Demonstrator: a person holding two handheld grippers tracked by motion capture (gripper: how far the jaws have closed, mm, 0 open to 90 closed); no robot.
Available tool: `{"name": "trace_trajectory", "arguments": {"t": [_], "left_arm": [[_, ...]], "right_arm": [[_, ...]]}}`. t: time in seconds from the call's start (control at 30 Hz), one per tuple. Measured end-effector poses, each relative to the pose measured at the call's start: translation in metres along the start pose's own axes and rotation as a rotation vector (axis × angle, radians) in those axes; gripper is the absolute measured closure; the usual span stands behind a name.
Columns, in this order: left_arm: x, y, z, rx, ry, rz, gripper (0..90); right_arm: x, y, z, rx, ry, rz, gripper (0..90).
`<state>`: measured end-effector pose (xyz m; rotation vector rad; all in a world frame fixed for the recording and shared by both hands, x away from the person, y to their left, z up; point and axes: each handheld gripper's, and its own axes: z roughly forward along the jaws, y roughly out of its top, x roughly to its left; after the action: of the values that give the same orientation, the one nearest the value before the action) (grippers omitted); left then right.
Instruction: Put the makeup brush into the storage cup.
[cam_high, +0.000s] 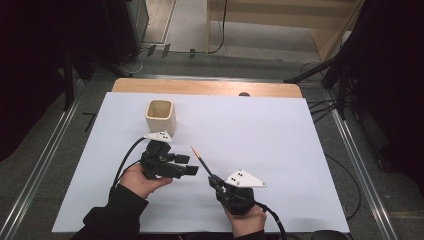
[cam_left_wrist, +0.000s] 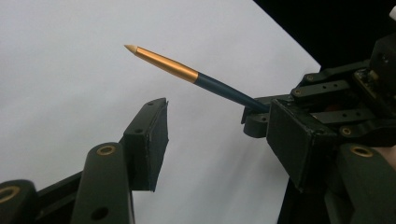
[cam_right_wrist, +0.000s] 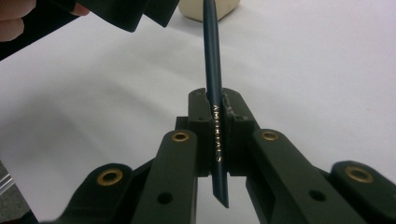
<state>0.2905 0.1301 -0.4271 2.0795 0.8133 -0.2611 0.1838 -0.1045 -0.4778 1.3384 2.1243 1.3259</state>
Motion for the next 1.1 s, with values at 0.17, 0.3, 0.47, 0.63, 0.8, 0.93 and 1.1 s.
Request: {"name": "trace_trajectory", "arguments": {"t": [0.17, 0.3, 0.47, 0.63, 0.8, 0.93, 1.1], "left_arm": [[0.001, 0.000, 0.002, -0.016, -0.014, -0.029, 40.4], [0.001, 0.001, 0.003, -0.016, -0.002, -0.031, 40.8], [-0.001, 0.001, 0.006, -0.011, 0.014, -0.025, 40.9], [0.000, 0.002, 0.006, -0.039, -0.011, -0.065, 42.2], [0.004, 0.003, 0.006, -0.083, -0.038, -0.130, 44.9], [0.006, 0.003, 0.009, -0.100, -0.047, -0.161, 46.1], [0.007, 0.004, 0.013, -0.110, -0.061, -0.186, 47.3]], "right_arm": [[0.000, -0.002, -0.002, -0.018, -0.010, 0.011, 85.2], [-0.001, -0.006, 0.000, -0.026, -0.006, 0.029, 85.2], [-0.002, -0.006, 0.001, -0.036, -0.007, 0.032, 85.2], [-0.002, -0.006, 0.002, -0.043, -0.006, 0.036, 85.2], [-0.001, -0.006, 0.001, -0.059, -0.010, 0.040, 85.1], [0.000, -0.005, 0.001, -0.069, -0.009, 0.041, 85.1], [0.002, -0.005, 0.001, -0.077, -0.010, 0.038, 85.1]]}}
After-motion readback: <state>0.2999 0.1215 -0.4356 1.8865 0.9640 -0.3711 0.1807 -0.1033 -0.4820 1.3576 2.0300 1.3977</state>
